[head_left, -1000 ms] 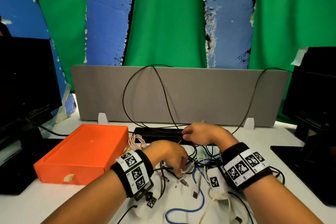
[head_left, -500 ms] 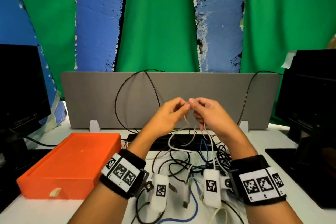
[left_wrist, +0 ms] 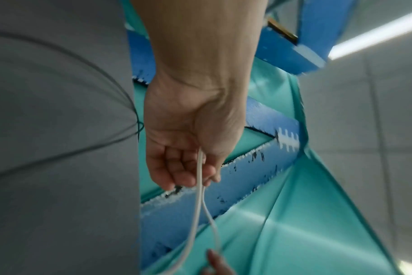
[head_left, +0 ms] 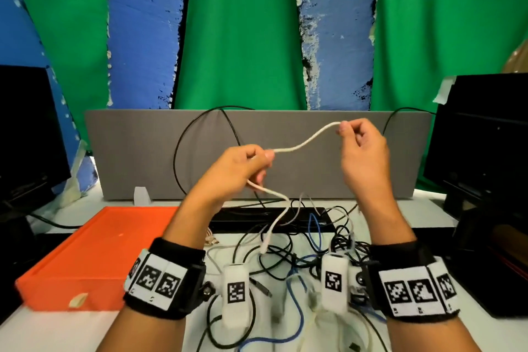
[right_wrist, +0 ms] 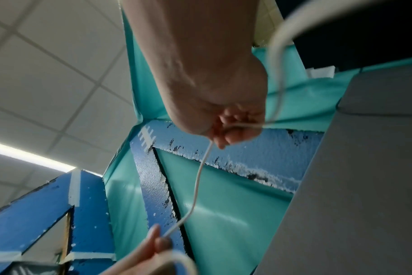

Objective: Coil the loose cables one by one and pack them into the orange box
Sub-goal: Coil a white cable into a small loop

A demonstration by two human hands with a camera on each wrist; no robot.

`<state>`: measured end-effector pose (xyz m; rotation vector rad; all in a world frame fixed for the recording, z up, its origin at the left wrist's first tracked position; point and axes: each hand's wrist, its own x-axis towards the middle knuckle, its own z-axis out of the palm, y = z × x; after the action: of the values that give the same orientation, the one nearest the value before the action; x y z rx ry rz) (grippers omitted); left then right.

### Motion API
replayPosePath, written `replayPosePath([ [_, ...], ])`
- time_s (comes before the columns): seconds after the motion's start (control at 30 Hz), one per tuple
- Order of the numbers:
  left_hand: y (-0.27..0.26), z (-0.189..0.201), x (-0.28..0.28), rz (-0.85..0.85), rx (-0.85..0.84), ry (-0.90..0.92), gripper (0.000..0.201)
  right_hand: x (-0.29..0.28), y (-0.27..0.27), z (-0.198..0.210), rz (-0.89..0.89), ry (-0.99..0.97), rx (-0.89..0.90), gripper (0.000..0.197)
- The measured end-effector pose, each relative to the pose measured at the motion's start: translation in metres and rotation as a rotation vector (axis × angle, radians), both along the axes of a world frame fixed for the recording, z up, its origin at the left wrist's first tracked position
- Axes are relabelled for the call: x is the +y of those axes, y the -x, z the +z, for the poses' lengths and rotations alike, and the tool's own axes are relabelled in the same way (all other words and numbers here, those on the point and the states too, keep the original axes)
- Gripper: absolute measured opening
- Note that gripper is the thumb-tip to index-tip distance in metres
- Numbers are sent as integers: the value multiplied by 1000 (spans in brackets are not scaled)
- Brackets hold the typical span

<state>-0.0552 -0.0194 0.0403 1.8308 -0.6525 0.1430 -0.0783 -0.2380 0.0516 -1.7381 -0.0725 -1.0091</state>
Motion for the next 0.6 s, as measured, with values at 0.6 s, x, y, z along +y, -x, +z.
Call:
replayPosePath([
  [0.6,33,23,4,57,-5,199,42,41,38,10,250,339,-32,24],
])
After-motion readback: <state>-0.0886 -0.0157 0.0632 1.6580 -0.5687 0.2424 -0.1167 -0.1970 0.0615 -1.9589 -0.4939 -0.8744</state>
